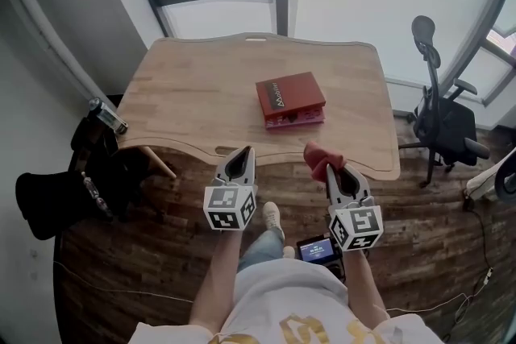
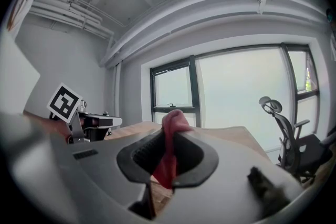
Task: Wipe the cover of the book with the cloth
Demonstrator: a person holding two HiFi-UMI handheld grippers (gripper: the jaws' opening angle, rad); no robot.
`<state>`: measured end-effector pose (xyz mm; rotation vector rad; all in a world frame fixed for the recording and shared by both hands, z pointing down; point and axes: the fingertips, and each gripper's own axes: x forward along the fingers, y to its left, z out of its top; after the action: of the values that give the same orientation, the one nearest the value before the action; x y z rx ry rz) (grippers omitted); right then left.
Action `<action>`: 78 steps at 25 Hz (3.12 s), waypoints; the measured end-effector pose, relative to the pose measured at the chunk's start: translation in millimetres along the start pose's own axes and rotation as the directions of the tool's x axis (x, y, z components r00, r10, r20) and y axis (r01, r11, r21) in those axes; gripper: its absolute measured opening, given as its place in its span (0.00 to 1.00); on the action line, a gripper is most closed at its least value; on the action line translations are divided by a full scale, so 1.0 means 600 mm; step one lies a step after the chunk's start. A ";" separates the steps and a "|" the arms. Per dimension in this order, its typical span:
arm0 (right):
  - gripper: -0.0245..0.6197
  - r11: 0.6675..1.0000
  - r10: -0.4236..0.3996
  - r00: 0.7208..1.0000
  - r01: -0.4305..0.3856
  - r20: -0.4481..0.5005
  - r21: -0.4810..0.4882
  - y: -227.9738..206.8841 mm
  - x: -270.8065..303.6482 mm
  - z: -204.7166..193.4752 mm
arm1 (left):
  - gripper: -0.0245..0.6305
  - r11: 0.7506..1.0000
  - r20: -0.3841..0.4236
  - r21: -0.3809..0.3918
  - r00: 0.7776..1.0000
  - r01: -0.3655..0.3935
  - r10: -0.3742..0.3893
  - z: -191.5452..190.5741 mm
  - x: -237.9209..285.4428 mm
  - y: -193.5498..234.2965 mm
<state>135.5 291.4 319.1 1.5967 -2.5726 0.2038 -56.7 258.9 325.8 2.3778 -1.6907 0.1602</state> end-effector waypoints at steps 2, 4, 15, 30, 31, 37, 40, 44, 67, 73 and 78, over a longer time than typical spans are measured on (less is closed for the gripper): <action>0.13 1.000 -0.007 1.000 0.007 -0.004 -0.001 -0.011 0.008 0.000 | 0.06 1.000 -0.004 -0.001 1.000 -0.003 0.003 0.000 0.015 0.002; 0.13 1.000 -0.012 1.000 0.012 -0.013 0.001 -0.022 0.019 -0.002 | 0.06 1.000 -0.009 -0.003 1.000 -0.011 0.011 -0.002 0.031 0.007; 0.13 0.999 -0.008 0.999 0.009 -0.036 0.041 -0.094 0.151 0.003 | 0.06 0.997 0.000 -0.069 0.999 -0.040 0.040 0.019 0.178 0.067; 0.13 0.996 -0.008 0.997 0.016 -0.083 0.093 -0.186 0.419 0.030 | 0.06 0.999 -0.101 -0.027 0.994 -0.030 0.027 0.049 0.442 0.178; 0.13 0.995 -0.006 0.996 0.014 -0.090 0.096 -0.188 0.432 0.028 | 0.06 0.999 -0.114 -0.013 0.993 -0.029 0.027 0.045 0.454 0.185; 0.13 0.991 0.051 0.991 -0.034 -0.126 0.129 -0.180 0.499 0.011 | 0.06 1.000 -0.139 -0.018 0.990 -0.007 0.005 0.029 0.506 0.213; 0.13 0.992 0.054 0.989 -0.036 -0.138 0.124 -0.180 0.523 0.002 | 0.06 0.999 -0.126 -0.027 0.992 0.017 -0.020 0.026 0.525 0.219; 0.13 0.990 0.062 0.986 -0.040 -0.154 0.138 -0.175 0.531 -0.011 | 0.06 0.998 -0.154 -0.027 0.987 0.051 -0.054 -0.004 0.529 0.211; 0.13 0.987 0.126 0.976 -0.105 -0.175 0.125 -0.145 0.555 -0.014 | 0.06 1.000 -0.259 -0.030 0.966 -0.004 -0.004 -0.056 0.511 0.248; 0.13 0.984 0.157 0.965 -0.134 -0.210 0.121 -0.136 0.571 -0.039 | 0.13 0.998 -0.301 -0.060 0.953 0.003 -0.021 -0.090 0.514 0.250; 0.13 0.981 0.179 0.953 -0.154 -0.242 0.117 -0.125 0.580 -0.058 | 0.20 0.996 -0.345 -0.091 0.938 0.008 -0.039 -0.124 0.513 0.251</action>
<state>49.2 -42.9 413.4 1.2825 -2.5289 0.5183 -93.4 -53.2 480.9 2.1497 -1.4712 0.4622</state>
